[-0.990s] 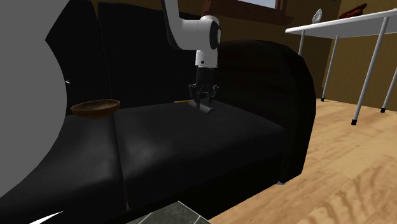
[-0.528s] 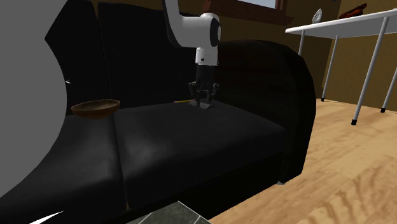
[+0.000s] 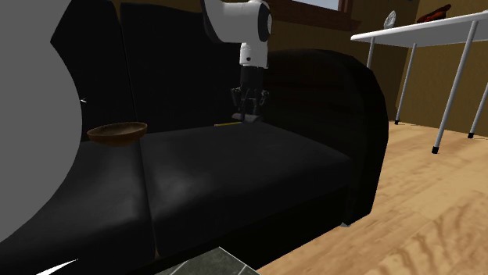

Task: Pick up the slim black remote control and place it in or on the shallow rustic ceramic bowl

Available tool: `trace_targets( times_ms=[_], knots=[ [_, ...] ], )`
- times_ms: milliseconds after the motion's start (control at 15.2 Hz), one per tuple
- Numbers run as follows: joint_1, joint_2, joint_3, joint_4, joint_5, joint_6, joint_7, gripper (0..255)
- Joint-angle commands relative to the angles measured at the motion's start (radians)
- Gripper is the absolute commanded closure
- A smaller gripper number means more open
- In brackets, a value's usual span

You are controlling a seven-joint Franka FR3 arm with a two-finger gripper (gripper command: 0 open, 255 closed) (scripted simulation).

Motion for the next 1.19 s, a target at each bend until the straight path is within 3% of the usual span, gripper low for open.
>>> trace_targets(
  times_ms=[0,858,1122],
  knots=[
    [-0.001,-0.01,0.0,0.014,0.0,-0.024,0.0,255],
    [-0.002,-0.053,0.001,0.117,0.001,-0.17,0.005,255],
    [0.043,-0.137,0.028,-0.008,0.006,-0.125,0.074,255]
  ],
)
